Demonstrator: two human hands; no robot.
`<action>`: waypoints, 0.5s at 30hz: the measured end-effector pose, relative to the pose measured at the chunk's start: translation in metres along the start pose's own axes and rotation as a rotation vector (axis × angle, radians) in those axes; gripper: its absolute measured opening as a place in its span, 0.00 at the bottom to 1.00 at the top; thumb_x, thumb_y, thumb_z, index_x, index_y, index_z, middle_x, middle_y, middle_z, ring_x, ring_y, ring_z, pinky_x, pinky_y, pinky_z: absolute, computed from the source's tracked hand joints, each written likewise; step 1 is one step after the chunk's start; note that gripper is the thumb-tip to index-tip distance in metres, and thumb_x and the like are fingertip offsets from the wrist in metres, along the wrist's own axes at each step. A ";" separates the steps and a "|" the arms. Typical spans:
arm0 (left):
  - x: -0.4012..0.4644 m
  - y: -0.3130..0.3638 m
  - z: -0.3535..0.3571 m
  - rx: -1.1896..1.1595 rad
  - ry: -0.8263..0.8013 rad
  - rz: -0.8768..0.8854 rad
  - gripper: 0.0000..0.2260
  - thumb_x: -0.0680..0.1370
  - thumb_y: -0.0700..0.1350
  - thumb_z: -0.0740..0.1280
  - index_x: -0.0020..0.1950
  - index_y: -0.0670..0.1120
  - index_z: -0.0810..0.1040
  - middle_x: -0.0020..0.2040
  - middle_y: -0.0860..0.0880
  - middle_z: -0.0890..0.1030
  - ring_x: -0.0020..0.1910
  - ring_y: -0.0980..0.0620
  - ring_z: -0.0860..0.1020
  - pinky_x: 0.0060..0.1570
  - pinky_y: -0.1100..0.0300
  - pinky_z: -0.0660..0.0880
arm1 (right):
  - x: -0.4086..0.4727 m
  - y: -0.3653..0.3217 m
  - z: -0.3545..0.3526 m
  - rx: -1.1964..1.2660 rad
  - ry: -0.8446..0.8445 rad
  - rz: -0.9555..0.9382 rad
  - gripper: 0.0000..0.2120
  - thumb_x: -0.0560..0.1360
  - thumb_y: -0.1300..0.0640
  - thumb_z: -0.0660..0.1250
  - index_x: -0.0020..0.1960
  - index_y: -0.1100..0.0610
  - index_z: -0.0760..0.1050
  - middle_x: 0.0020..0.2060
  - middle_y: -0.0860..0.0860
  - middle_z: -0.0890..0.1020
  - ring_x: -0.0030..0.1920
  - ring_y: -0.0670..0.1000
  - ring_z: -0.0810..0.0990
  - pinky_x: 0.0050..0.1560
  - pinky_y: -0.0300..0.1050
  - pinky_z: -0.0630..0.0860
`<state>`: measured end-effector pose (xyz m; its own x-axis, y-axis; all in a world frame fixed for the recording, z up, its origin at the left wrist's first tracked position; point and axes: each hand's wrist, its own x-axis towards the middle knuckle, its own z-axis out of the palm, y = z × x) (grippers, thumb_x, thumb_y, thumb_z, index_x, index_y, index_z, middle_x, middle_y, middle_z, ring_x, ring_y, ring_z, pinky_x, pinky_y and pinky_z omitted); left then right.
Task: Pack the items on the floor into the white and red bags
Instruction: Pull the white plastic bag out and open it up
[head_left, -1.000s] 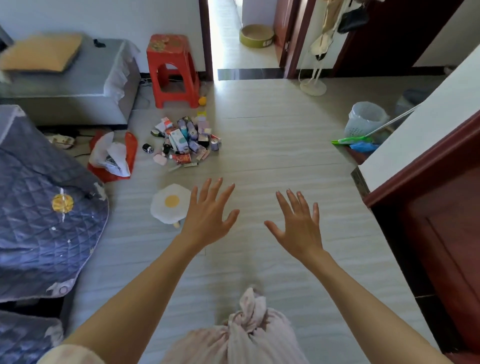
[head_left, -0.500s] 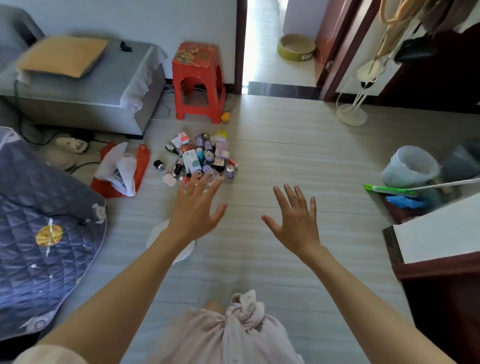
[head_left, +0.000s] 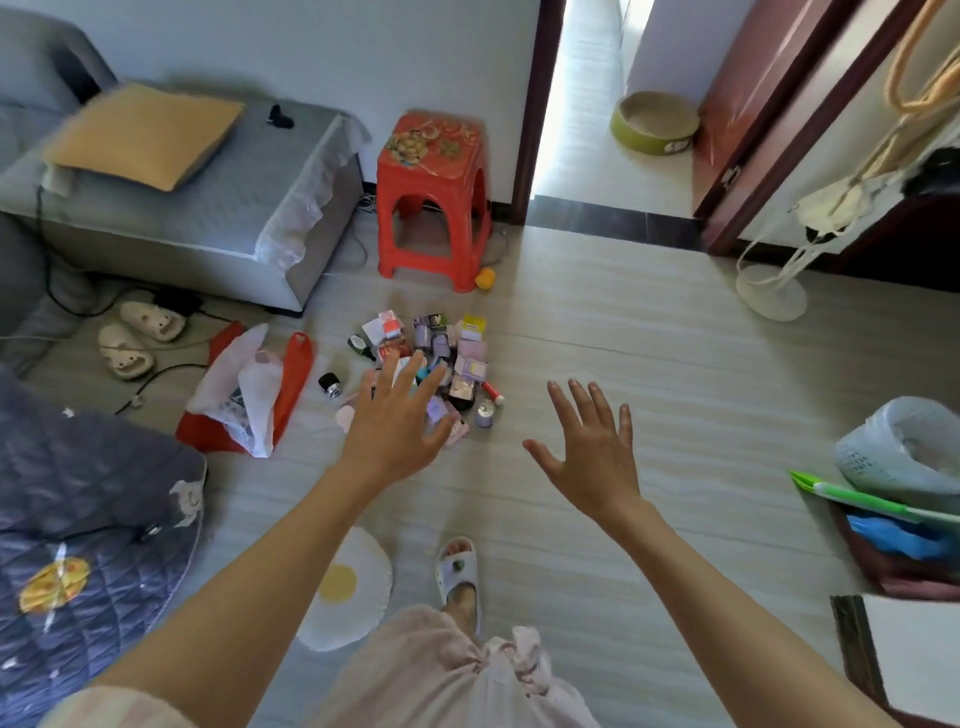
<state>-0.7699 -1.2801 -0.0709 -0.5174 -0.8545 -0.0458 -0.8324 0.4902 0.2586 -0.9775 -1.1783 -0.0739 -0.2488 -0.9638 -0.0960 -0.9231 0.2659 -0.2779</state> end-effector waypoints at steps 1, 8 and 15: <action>0.020 -0.008 -0.004 0.009 0.003 -0.001 0.33 0.71 0.63 0.50 0.71 0.47 0.66 0.72 0.41 0.65 0.72 0.37 0.59 0.67 0.38 0.57 | 0.022 -0.003 -0.002 0.008 0.004 -0.007 0.34 0.76 0.39 0.58 0.76 0.49 0.50 0.76 0.52 0.55 0.76 0.52 0.47 0.73 0.60 0.42; 0.124 -0.046 -0.027 0.073 -0.055 -0.024 0.29 0.73 0.60 0.52 0.70 0.47 0.67 0.71 0.41 0.66 0.71 0.38 0.61 0.68 0.38 0.58 | 0.145 -0.022 -0.012 0.069 -0.018 -0.034 0.33 0.76 0.40 0.59 0.76 0.49 0.51 0.75 0.52 0.56 0.76 0.53 0.49 0.73 0.59 0.43; 0.203 -0.095 -0.029 0.062 -0.047 -0.176 0.29 0.74 0.60 0.50 0.72 0.49 0.62 0.73 0.44 0.62 0.74 0.40 0.55 0.70 0.42 0.51 | 0.263 -0.039 0.002 0.073 -0.072 -0.154 0.33 0.75 0.42 0.62 0.74 0.52 0.56 0.74 0.53 0.60 0.75 0.56 0.53 0.72 0.62 0.48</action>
<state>-0.7900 -1.5049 -0.0769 -0.3701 -0.9197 -0.1306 -0.9208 0.3446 0.1827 -1.0065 -1.4425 -0.0902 -0.0817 -0.9901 -0.1145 -0.9241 0.1183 -0.3634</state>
